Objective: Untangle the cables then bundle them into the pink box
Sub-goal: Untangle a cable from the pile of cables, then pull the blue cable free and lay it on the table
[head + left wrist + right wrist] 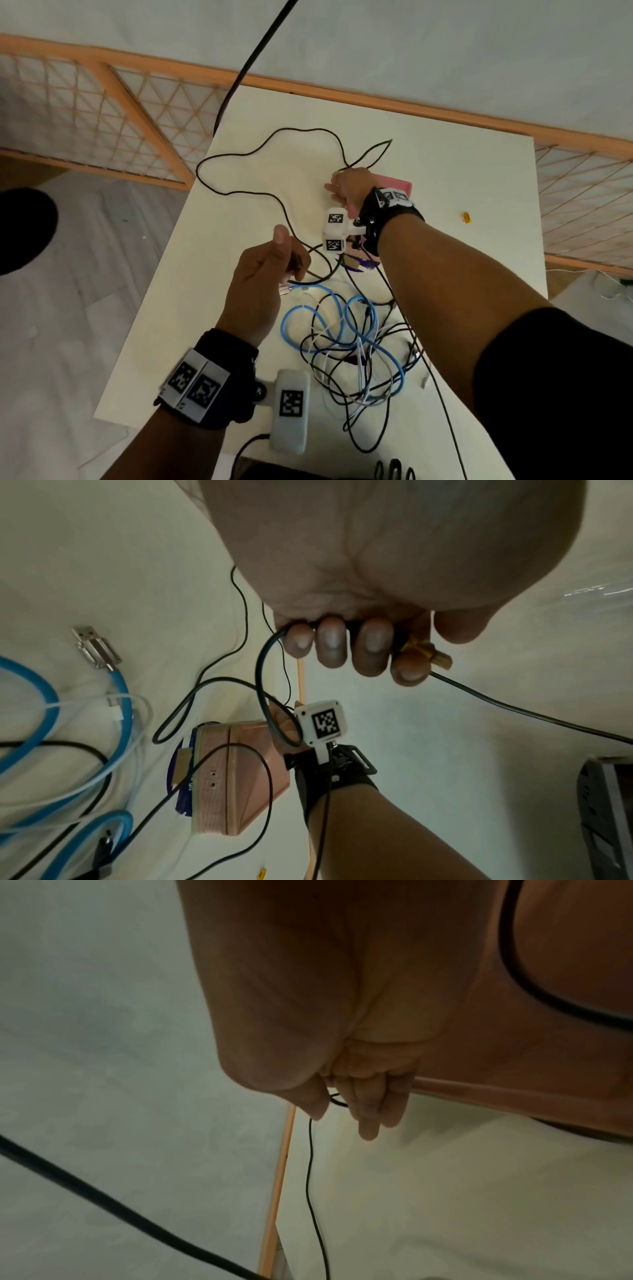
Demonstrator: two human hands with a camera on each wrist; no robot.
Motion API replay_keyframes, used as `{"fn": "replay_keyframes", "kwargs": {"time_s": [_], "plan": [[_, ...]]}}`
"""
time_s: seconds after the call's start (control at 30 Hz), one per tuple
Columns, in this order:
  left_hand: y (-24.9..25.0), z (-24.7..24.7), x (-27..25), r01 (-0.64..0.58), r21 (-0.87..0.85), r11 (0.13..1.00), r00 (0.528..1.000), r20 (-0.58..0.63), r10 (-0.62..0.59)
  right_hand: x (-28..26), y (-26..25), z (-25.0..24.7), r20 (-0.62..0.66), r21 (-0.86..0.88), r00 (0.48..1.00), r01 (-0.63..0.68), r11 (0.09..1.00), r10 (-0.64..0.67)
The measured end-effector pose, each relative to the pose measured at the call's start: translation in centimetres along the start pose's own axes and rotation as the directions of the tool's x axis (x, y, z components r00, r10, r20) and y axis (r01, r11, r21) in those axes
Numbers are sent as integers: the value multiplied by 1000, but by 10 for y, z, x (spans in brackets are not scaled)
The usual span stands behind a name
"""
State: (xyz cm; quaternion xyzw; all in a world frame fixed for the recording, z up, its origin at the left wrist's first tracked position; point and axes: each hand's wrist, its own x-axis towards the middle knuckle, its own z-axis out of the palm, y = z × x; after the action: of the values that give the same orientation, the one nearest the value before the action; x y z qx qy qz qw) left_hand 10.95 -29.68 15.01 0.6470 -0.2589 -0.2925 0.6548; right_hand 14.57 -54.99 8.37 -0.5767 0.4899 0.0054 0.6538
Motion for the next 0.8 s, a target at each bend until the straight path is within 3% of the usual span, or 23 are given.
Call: {"fn": "replay_keyframes", "kwargs": {"time_s": [0.07, 0.13, 0.17, 0.27, 0.37, 0.53, 0.73, 0.8], "plan": [[-1, -2, 2, 23, -20, 1000, 1000, -15, -23, -3, 2, -1, 7, -280, 998, 58, 958, -59], [0, -3, 4, 24, -21, 999, 999, -25, -25, -4, -2, -3, 35, -121, 999, 25, 992, -21], [1, -3, 6, 24, -21, 999, 999, -28, -25, -3, 2, -4, -28, -153, 998, 46, 987, -51], [4, 1, 11, 30, 2, 1000, 999, -32, -29, -20, 1, -16, -67, -378, 986, 116, 919, -152], [9, 4, 17, 35, 68, 997, 998, -52, -31, -63, 7, -32, -82, -466, 953, 222, 856, -292], [17, 9, 25, 40, 9, 999, 994, -107, -38, -146, 69, -44, 52, -526, 989, 148, 837, -142], [15, 23, 34, 53, -113, 992, 995, -80, -63, -130, 135, 1, 221, -717, 934, 350, 603, -280], [11, 25, 34, 75, -130, 989, 993, -76, -86, -114, 146, 13, 231, -762, 927, 362, 537, -297]]}}
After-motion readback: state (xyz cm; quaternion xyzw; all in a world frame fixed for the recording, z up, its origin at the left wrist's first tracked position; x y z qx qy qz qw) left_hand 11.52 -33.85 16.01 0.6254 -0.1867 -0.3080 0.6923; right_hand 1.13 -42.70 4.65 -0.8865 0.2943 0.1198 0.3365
